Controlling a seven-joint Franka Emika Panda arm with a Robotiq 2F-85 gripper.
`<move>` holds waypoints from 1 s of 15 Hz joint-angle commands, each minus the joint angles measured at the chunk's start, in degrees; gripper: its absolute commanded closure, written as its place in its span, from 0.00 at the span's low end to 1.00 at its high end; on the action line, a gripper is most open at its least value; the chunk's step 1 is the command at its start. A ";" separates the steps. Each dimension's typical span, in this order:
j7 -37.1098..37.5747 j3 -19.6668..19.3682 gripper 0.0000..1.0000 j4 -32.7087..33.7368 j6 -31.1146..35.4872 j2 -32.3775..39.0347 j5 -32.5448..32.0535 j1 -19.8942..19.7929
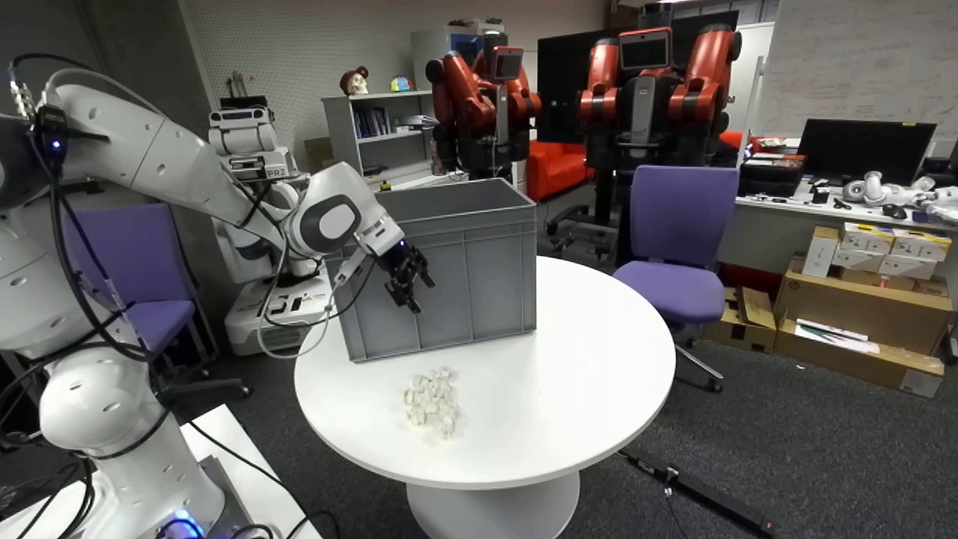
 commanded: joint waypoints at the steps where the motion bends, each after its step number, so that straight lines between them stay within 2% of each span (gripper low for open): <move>1: -6.34 -1.63 0.00 -0.96 0.85 5.78 0.90 -1.69; 7: -6.63 -4.32 0.00 3.83 4.43 20.46 2.54 0.44; 11: -5.26 -7.41 0.00 7.77 2.31 28.14 4.09 3.77; 15: -5.16 -10.56 0.00 11.22 3.71 35.36 6.36 7.50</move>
